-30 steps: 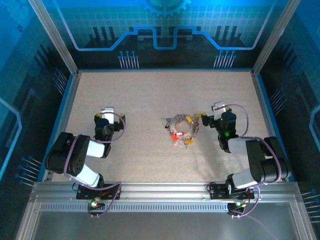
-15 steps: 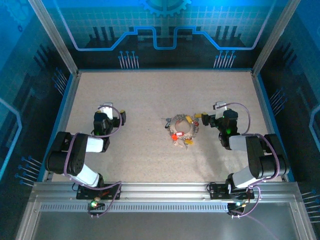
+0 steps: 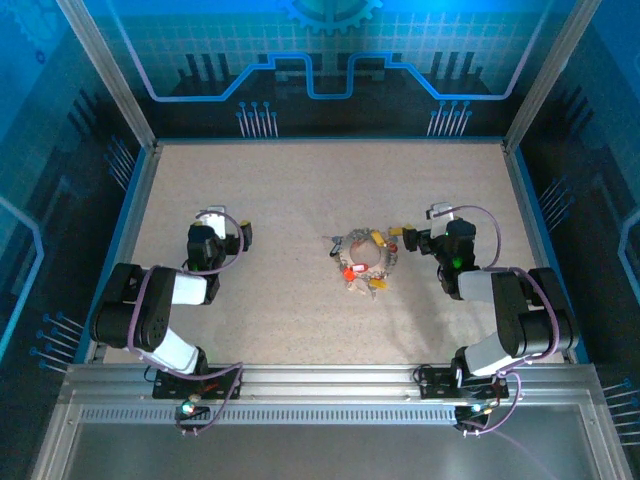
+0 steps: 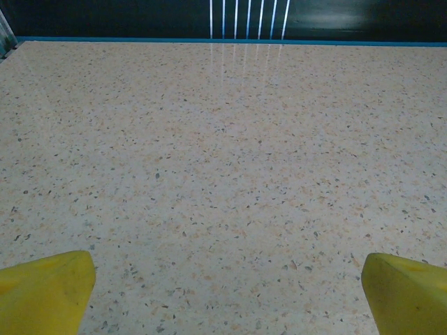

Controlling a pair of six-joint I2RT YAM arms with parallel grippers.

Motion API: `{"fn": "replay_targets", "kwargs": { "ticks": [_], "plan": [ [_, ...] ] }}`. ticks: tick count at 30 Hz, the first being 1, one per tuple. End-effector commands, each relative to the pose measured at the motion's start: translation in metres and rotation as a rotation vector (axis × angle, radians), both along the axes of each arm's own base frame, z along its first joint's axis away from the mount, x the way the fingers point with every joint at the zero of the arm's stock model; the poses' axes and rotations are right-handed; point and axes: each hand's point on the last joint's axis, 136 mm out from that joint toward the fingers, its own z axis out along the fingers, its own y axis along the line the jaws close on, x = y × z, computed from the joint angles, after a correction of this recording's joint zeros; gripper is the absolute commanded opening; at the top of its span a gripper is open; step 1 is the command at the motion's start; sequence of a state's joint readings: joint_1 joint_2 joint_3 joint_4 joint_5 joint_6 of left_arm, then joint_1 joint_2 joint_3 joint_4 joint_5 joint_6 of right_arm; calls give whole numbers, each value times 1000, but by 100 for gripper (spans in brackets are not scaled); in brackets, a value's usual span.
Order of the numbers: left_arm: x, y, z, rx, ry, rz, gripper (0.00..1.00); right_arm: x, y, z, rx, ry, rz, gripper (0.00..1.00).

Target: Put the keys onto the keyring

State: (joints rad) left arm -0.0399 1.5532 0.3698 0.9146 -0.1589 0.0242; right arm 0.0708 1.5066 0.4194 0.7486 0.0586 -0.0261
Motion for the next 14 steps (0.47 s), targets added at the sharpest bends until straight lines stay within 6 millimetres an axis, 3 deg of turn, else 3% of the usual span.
{"fn": "replay_targets", "kwargs": {
  "ticks": [1, 14],
  "plan": [
    [4, 1, 6, -20, -15, -4, 99, 5, -2, 6, 17, -13, -2, 100],
    [4, 0, 6, -29, -12, -9, 99, 5, -1, 7, 20, -14, 0, 100]
  ]
}}
